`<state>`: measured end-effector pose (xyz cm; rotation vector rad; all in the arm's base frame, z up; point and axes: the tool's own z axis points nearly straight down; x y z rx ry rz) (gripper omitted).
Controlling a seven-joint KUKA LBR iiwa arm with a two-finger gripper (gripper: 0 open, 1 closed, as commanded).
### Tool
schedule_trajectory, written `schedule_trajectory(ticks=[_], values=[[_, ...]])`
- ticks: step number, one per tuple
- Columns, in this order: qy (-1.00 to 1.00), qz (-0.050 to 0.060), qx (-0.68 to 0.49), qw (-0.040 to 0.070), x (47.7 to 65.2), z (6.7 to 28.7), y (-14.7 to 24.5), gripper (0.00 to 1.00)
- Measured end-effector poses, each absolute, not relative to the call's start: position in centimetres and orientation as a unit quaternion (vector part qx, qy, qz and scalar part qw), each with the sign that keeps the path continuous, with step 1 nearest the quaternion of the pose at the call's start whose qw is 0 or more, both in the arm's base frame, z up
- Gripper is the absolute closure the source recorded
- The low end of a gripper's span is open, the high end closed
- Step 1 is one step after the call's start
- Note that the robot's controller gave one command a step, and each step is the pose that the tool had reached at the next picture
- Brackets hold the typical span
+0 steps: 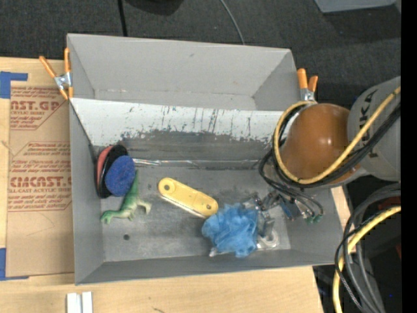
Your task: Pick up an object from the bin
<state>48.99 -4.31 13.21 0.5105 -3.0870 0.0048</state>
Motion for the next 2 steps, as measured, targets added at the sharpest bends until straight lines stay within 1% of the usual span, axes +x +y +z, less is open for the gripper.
schedule_trajectory(ticks=[1, 2], values=[[-0.987, 0.0, 0.16, -0.002, 49.8, 19.6, -0.4, 1.0], [-0.987, 0.001, 0.158, -0.005, 50.1, 23.7, 0.6, 1.0]])
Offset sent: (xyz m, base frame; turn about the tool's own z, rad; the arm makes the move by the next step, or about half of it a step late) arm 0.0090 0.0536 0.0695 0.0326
